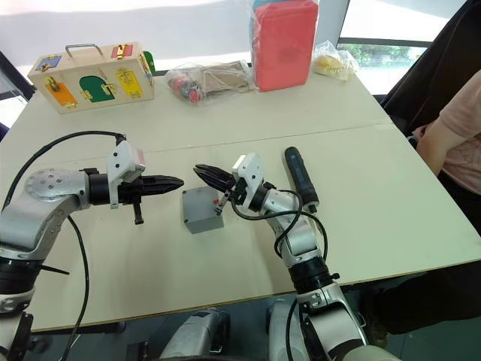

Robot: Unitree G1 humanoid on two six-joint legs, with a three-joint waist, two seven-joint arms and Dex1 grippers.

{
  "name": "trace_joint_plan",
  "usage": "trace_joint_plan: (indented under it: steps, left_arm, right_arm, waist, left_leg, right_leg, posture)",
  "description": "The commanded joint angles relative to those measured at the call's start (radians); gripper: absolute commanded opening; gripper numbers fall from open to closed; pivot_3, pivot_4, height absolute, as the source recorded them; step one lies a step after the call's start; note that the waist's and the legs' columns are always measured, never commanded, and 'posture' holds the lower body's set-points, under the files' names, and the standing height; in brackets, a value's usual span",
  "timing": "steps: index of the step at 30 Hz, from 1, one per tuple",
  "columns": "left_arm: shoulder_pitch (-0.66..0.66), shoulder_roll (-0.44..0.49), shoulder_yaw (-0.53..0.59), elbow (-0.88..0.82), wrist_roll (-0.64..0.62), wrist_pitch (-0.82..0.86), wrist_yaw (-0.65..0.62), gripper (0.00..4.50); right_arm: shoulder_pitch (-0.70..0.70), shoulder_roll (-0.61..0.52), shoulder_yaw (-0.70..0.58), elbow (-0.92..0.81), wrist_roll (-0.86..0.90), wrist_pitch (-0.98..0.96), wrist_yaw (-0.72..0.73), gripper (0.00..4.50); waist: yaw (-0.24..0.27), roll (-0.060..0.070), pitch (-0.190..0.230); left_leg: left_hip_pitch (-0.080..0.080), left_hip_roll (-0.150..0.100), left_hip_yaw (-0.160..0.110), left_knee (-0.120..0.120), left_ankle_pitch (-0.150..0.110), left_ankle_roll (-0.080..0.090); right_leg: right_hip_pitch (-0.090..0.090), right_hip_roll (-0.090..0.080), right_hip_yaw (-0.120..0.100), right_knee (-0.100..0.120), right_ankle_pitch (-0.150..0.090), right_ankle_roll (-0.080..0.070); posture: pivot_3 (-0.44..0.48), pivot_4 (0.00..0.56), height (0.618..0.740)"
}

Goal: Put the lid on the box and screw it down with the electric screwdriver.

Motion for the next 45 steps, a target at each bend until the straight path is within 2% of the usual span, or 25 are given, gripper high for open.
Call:
trace_joint_plan:
  steps: [1, 14, 29, 45]
  left_arm:
    - [0.007, 0.009, 0.02, -0.045, -0.012, -0.002, 0.0, 0.0]
    - [0.031, 0.017, 0.021, -0.086, -0.013, 0.002, -0.008, 0.0]
    - [0.043, 0.021, 0.045, -0.096, -0.016, 0.011, 0.011, 0.0]
    - [0.045, 0.015, 0.041, -0.096, -0.015, 0.006, 0.026, 0.0]
  right_arm:
    - [0.006, 0.002, 0.002, 0.004, -0.004, -0.052, -0.012, 0.11]
    - [0.04, -0.028, 0.008, 0.044, -0.02, -0.082, -0.009, 0.11]
    - [-0.021, -0.026, -0.007, 0.159, -0.022, -0.132, -0.015, 0.11]
    - [-0.023, -0.052, 0.001, 0.161, -0.023, -0.122, 0.024, 0.11]
  waist:
    - [0.0, 0.0, 0.0]
    - [0.0, 0.0, 0.0]
    - [0.001, 0.0, 0.0]
    - [0.001, 0.0, 0.0]
  left_leg:
    - [0.0, 0.0, 0.0, 0.0, 0.0, 0.0]
    - [0.0, 0.0, 0.0, 0.0, 0.0, 0.0]
    - [0.0, 0.0, 0.0, 0.0, 0.0, 0.0]
    - [0.0, 0.0, 0.0, 0.0, 0.0, 0.0]
  right_leg:
    - [0.0, 0.0, 0.0, 0.0, 0.0, 0.0]
    - [0.0, 0.0, 0.0, 0.0, 0.0, 0.0]
    - [0.0, 0.0, 0.0, 0.0, 0.0, 0.0]
    - [0.0, 0.0, 0.0, 0.0, 0.0, 0.0]
  posture:
    - [0.0, 0.15, 0.74]
    - [0.0, 0.15, 0.74]
    - [0.0, 0.15, 0.74]
    - [0.0, 0.15, 0.74]
